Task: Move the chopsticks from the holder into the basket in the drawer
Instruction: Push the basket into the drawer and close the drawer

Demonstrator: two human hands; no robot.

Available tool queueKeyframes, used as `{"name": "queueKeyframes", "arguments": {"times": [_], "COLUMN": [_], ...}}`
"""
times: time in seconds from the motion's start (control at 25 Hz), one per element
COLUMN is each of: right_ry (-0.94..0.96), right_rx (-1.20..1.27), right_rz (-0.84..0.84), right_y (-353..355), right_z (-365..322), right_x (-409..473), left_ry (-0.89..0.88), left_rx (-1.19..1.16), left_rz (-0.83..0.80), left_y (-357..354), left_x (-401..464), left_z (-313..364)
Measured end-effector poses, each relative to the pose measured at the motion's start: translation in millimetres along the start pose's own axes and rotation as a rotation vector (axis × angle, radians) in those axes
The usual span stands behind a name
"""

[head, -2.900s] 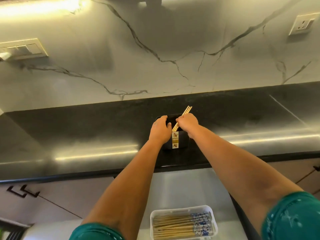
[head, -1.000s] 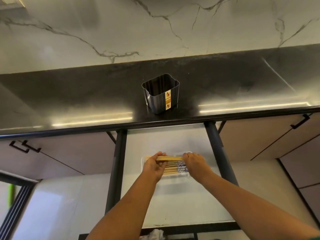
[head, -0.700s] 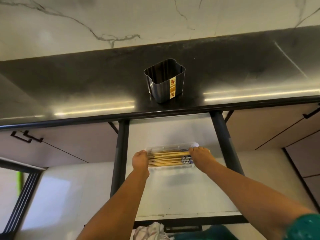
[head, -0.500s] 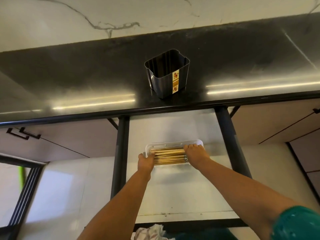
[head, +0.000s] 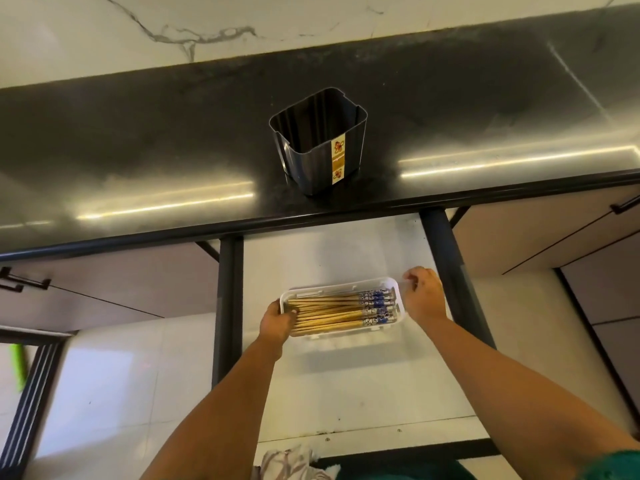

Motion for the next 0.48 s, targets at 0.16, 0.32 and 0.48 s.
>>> {"name": "queueKeyframes", "arguments": {"times": [0.16,0.32,0.48], "right_ry": [-0.707,-0.678,-0.777], "right_rx": [0.411,0.358,0.659], "right_rz": [-0.287,-0.207,-0.174], "right_y": [-30.1,-38.0,-42.7], "right_z": [18.8,12.0,14.3], "right_x": [-17.0,-28.1,-24.0], "left_ry": [0.04,0.118,0.05], "left_rx": [-0.087,-0.068,-0.104], "left_rz": [0.094,0.12,0.033], "left_y": [5.1,-0.1,-2.9], "left_x": [1.5,-2.4,-4.4], "left_z": [-1.4,-8.8,0.7]}}
Point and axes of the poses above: each hand's wrist, its own x-axis towards the middle knuckle, its own y-axis out of the back of the hand, z = x × y, the point moved 5 cm from there along x, towards the middle knuckle, and after that the axes turned 12 degrees about y, right-handed, at the moved point
